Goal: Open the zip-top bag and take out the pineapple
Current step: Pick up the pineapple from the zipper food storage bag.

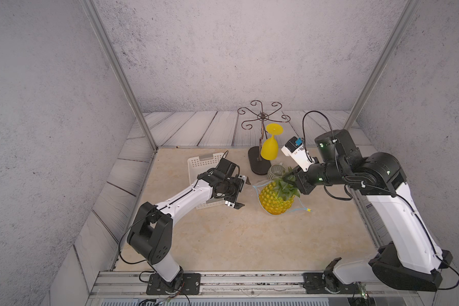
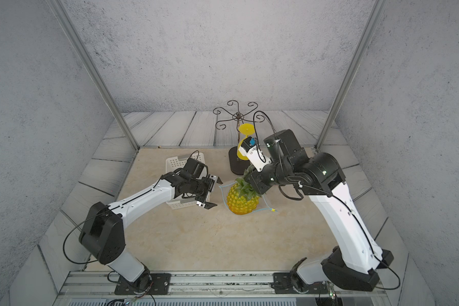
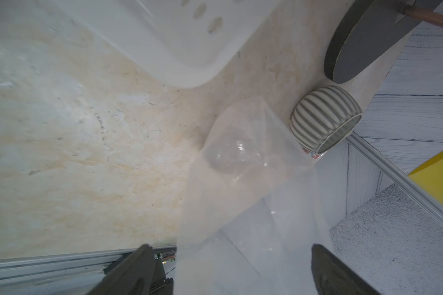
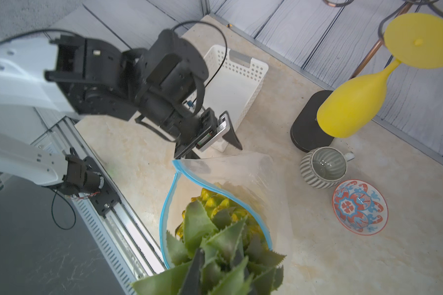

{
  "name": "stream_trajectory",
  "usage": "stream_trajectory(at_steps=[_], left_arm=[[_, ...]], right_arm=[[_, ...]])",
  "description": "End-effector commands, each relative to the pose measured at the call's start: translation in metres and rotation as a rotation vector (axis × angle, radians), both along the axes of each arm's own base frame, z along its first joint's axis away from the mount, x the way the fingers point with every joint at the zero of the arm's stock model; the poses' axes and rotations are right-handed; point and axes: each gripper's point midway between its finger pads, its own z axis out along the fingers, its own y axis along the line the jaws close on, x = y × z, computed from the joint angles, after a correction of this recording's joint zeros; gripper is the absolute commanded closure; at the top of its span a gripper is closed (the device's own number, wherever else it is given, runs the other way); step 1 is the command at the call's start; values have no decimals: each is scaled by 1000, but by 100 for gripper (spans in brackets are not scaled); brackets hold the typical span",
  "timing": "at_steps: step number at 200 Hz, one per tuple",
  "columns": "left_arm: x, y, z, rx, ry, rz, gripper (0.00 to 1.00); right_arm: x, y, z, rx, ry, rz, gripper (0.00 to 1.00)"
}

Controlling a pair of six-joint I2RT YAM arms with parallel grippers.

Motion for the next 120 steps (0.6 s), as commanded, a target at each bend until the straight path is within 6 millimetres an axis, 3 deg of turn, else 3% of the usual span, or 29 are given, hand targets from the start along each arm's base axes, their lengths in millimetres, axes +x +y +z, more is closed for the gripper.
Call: stream_trajectory(at_steps=[1, 42, 71, 101, 112, 120], left_arm=[[6, -9, 14, -71, 15, 7, 3], [-4, -45, 10, -169, 78, -36, 3], [1, -62, -3, -193, 86, -56, 3], [-24, -73, -25, -148, 157, -103, 3], [-24, -74, -36, -130, 174, -65, 21], [-21, -74, -45, -121, 176, -47, 52]], right_arm=[[4, 10, 34, 77, -185, 93, 100], [1, 11, 29, 63, -185, 124, 100], [0, 9, 28, 66, -177, 107, 100], [1, 8, 31, 72, -197, 104, 100], [0, 10, 35, 86, -194, 104, 100], [0, 11, 38, 98, -191, 106, 100]])
